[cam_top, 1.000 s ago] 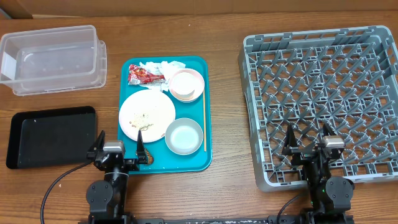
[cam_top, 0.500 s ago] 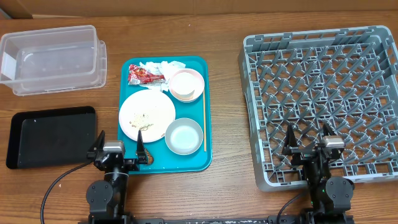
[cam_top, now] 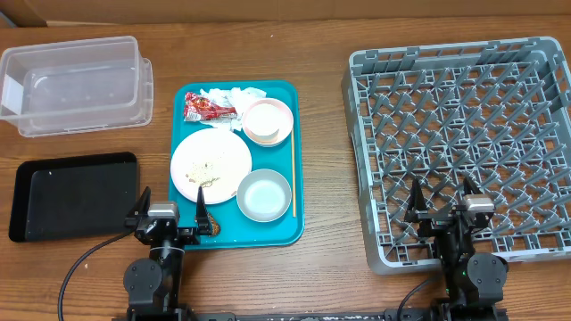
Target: Sort waste into correct bins and load items into the dishwasher
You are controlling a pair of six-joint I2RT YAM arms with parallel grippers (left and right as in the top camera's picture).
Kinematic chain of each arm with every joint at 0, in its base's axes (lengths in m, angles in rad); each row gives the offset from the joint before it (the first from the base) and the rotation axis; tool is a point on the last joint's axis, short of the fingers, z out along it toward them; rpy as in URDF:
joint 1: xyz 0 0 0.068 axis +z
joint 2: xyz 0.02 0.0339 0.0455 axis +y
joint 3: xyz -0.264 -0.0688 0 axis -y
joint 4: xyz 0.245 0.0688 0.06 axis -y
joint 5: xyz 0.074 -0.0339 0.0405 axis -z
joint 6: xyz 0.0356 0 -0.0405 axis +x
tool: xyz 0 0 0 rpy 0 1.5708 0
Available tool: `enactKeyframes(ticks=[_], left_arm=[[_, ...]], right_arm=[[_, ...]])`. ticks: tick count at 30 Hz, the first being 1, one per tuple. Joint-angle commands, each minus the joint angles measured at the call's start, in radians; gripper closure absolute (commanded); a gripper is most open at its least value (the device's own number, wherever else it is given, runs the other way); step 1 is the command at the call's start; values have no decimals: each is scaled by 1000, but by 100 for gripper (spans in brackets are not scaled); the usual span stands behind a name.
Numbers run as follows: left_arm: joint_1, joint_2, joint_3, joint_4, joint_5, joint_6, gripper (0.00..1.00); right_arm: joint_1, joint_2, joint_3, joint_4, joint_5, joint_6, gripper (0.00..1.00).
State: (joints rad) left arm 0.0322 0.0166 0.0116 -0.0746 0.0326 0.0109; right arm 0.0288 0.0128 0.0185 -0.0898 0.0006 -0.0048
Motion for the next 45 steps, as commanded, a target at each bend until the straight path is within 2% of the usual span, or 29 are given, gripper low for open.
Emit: enactKeyframes(ticks=[1,6,8,13,15,20,25,29,30,31,35,36,39,41,45], left_arm=[[-5,-12,-7,31,-6,8,0],[-5,-12,-7,61,-6,8,0],[-5,-12,-7,61,47,-25,0],[-5,-12,-7,63,470,-359,0],[-5,-12,-7,88,576,-470,0],[-5,-12,-2,174,626,-582,0],[-5,-11,53,177,640,-598,0],[-5,16,176,-10,584,-570,0],[-5,66,269,-172,526,-535,0],[-5,105,323,-260,492,-504,0],[-5,362,571,-573,340,-350,0],[-5,480,669,-664,294,-313,0],[-5,654,803,-750,232,-295,0],[-5,744,850,-753,215,-294,0],[-5,889,866,-785,227,-301,0]], right_arm=[[4,-10,-10,5,-2,-6,0],[4,-10,-10,5,-2,-6,0],[4,-10,-10,5,-2,-6,0],[4,-10,-10,5,-2,-6,0],[4,-10,-10,5,-2,-6,0],[4,-10,-10,5,-2,-6,0],[4,-10,-10,5,-2,-6,0],[4,-10,-10,5,-2,-6,0],[4,-10,-10,5,-2,-6,0],[4,-10,-10,5,-2,-6,0],[4,-10,-10,5,-2,-6,0],[4,-10,-10,5,-2,-6,0],[4,-10,-10,5,-2,-6,0],[4,-10,-10,5,-2,-6,0],[4,-10,-10,5,-2,-6,0]])
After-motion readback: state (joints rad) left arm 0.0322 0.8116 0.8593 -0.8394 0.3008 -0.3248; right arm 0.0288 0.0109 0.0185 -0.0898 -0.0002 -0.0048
